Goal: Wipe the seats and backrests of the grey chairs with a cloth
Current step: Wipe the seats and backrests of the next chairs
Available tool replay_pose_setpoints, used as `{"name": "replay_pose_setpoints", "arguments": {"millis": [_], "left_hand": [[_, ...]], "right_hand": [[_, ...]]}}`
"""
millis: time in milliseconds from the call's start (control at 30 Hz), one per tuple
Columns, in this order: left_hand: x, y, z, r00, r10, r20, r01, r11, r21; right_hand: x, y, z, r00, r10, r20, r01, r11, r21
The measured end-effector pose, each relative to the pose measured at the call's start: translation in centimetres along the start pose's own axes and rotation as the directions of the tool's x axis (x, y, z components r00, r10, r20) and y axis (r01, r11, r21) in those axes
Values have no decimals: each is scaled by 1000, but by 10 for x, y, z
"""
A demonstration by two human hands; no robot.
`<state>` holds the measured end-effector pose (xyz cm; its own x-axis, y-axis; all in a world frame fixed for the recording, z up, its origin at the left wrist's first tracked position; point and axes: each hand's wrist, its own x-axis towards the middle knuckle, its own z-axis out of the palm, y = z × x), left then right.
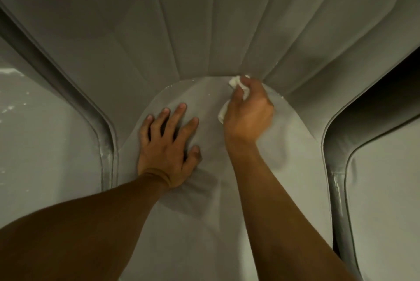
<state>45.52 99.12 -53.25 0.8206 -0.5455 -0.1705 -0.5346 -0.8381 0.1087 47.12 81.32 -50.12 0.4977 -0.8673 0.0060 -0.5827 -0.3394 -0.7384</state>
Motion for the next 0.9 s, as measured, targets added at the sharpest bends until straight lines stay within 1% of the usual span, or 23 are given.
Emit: {"name": "replay_pose_setpoints", "arguments": {"millis": [67, 100, 133, 200, 233, 267, 300, 367, 400, 467, 533, 633, 733, 800, 833, 900], "left_hand": [[0, -1, 1, 1000, -7, 10, 7, 1000, 6], [-1, -1, 1, 1000, -8, 14, 8, 1000, 10], [-1, -1, 1, 1000, -5, 14, 5, 1000, 11], [0, 0, 0, 1000, -5, 3, 5, 1000, 14], [-1, 0, 0, 1000, -6, -4, 6, 1000, 11], [-1, 1, 0, 1000, -8, -12, 8, 1000, 5], [-1, 1, 0, 1000, -9, -22, 9, 1000, 0], [-2, 2, -1, 999, -8, -42, 8, 1000, -2], [-1, 2, -2, 999, -5, -50, 5, 1000, -5], [-2, 2, -2, 998, -2, -56, 1, 1000, -17], [-2, 2, -2, 999, -6, -51, 5, 1000, -22], [-2, 3, -1, 999, -12, -49, 12, 1000, -14], [-1, 2, 0, 999, -11, -39, 10, 1000, -13], [-2, 2, 1, 999, -11, -33, 10, 1000, -9], [-2, 1, 1, 999, -9, -33, 9, 1000, -8], [-2, 1, 1, 999, -9, -34, 9, 1000, -3]], "right_hand": [[-4, -8, 9, 998, -5, 60, 5, 1000, 3], [-8, -7, 7, 993, -62, 102, 64, 998, -14], [-13, -6, 3, 976, -150, 156, 158, 987, -36], [-13, 3, -3, 910, -320, 261, 344, 938, -48], [-7, 5, -8, 889, -352, 292, 387, 920, -68], [1, 7, -13, 891, -341, 300, 385, 917, -104], [9, 11, -20, 911, -308, 273, 353, 926, -136], [22, 22, -38, 957, -235, 169, 261, 954, -150], [24, 29, -49, 968, -218, 126, 236, 960, -148], [17, 45, -69, 977, -199, 77, 210, 956, -205], [5, 58, -83, 991, -135, 21, 136, 961, -241], [-10, 68, -92, 998, -24, -55, 13, 983, -185], [-11, 63, -83, 995, 39, -94, -50, 991, -126], [-7, 54, -69, 990, 82, -118, -89, 994, -56], [-5, 48, -59, 990, 87, -113, -90, 996, -20], [-2, 30, -35, 998, 17, -67, -15, 999, 34]]}}
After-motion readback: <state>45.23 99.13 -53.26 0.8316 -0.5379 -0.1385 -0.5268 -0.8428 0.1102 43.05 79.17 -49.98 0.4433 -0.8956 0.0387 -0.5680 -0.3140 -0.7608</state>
